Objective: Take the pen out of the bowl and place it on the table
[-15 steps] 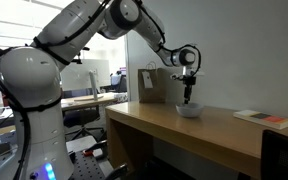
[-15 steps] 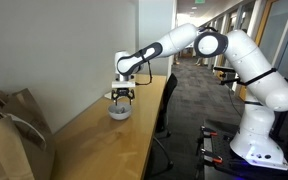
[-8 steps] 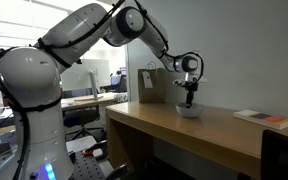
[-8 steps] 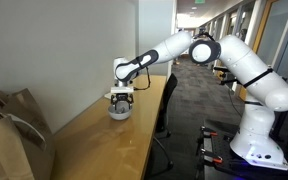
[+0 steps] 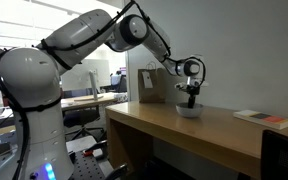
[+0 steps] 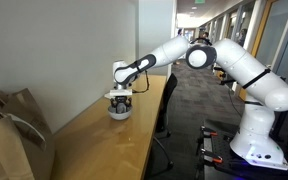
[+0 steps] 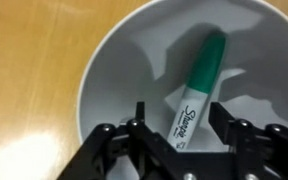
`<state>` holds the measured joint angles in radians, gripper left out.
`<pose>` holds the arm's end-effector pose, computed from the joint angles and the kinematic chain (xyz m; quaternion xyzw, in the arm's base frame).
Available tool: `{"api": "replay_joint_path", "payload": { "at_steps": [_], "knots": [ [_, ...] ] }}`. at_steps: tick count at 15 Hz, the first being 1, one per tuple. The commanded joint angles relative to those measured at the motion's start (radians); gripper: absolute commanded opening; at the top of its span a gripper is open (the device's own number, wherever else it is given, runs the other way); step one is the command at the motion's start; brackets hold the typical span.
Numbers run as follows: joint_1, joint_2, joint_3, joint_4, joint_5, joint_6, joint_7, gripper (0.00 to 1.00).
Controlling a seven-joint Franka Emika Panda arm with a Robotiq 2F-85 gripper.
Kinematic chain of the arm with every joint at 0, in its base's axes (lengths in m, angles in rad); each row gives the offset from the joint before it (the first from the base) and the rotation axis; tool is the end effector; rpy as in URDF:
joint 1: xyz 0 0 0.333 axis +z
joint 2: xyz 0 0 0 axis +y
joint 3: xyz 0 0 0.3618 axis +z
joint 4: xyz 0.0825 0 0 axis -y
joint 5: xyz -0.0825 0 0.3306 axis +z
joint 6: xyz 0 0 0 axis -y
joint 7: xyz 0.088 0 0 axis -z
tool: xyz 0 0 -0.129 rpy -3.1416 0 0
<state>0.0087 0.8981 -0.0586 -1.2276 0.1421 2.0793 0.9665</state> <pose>0.7411 -0.0142 0.2578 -0.8601 0.5082 0.0369 0.0243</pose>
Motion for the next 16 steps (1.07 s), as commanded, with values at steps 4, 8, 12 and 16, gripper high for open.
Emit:
{"api": "replay_joint_path", "payload": {
  "at_steps": [4,8,12,16],
  "knots": [
    [0.017,0.002,-0.023,0.042,0.002,-0.039,-0.016,0.19],
    [0.02,-0.01,-0.024,0.04,0.0,-0.043,-0.017,0.02],
    [0.04,-0.06,-0.04,0.004,-0.024,-0.045,-0.01,0.0],
    [0.051,-0.117,-0.037,-0.026,-0.044,-0.069,-0.041,0.26]
  ]
}}
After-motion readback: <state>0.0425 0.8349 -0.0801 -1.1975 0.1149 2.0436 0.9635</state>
